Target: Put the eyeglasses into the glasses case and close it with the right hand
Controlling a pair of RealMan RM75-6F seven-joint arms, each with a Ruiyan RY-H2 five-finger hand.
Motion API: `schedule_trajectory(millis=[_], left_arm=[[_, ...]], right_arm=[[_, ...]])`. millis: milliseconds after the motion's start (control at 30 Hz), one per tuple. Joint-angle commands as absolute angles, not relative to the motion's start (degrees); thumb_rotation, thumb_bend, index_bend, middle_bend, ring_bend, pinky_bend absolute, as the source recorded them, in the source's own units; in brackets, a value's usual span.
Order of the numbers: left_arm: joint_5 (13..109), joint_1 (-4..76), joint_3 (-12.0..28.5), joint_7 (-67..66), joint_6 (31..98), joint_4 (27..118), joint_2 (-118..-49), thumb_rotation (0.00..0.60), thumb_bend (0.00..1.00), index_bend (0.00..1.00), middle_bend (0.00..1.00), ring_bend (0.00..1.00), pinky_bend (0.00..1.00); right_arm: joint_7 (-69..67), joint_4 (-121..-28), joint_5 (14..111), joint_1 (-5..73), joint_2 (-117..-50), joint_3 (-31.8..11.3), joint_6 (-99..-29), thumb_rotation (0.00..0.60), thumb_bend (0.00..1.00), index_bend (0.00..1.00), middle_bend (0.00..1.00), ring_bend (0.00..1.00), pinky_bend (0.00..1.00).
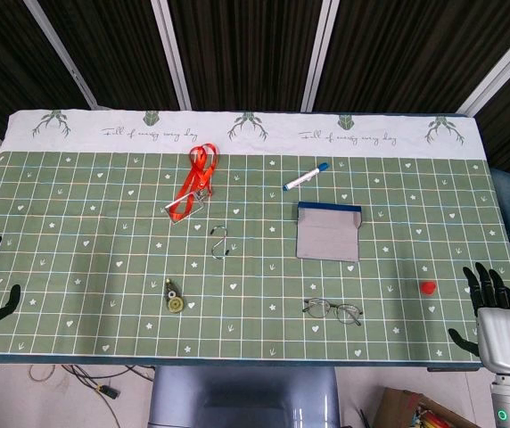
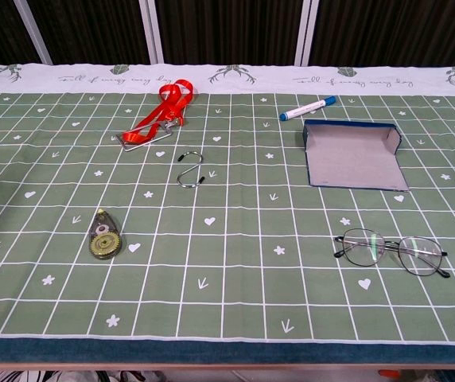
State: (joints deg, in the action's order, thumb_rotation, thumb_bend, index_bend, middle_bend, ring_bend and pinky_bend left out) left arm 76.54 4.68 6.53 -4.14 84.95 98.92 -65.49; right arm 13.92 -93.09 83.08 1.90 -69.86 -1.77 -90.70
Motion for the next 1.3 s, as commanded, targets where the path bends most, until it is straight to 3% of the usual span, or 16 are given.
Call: schedule_trajectory(millis=[33, 767, 1000, 1100, 1300], left_arm=[[76.54, 4.66, 6.53, -3.94, 84.92, 98.93, -65.47, 0.6, 0.39, 0.06, 0.0, 0.0, 0.0], [76.19, 4.7, 6.58, -3.73, 84.6, 99.13, -65.32, 0.6, 0.39, 0.06, 0.0, 0.0, 0.0], [75.61, 4.81, 6.65, -4.41, 84.32, 99.42, -65.49, 0.6, 0.39, 0.06, 0.0, 0.0, 0.0], [75.84, 4.78, 6.62, -4.46, 84.51, 99.57, -65.47, 0.6, 0.39, 0.06, 0.0, 0.0, 0.0], [75.61, 4.74, 6.65, -3.78, 84.26, 99.65, -65.31, 0.6, 0.39, 0.06, 0.0, 0.0, 0.0]], right_arm=[[13.74, -93.25, 83.53, 1.82, -69.71, -1.67, -90.66, 0.6, 0.15, 0.0, 0.0, 0.03, 0.2], [10.44, -95.18, 83.65, 1.96, -68.16, -0.79, -86.68, 0.6, 0.14, 0.03, 0.0, 0.03, 0.2], [3.74, -101.94, 82.87, 5.47, -61.77, 3.02, -74.07, 0.6, 0.12, 0.07, 0.0, 0.03, 0.2], [3.72, -104.54, 78.7, 8.91, -59.22, 1.42, -67.9, 0.6, 0.13, 0.11, 0.0, 0.03, 0.2], [5.84, -108.58, 71.97, 13.25, -58.05, -1.73, -62.13, 0.6, 0.18, 0.2, 0.0, 0.03, 0.2]])
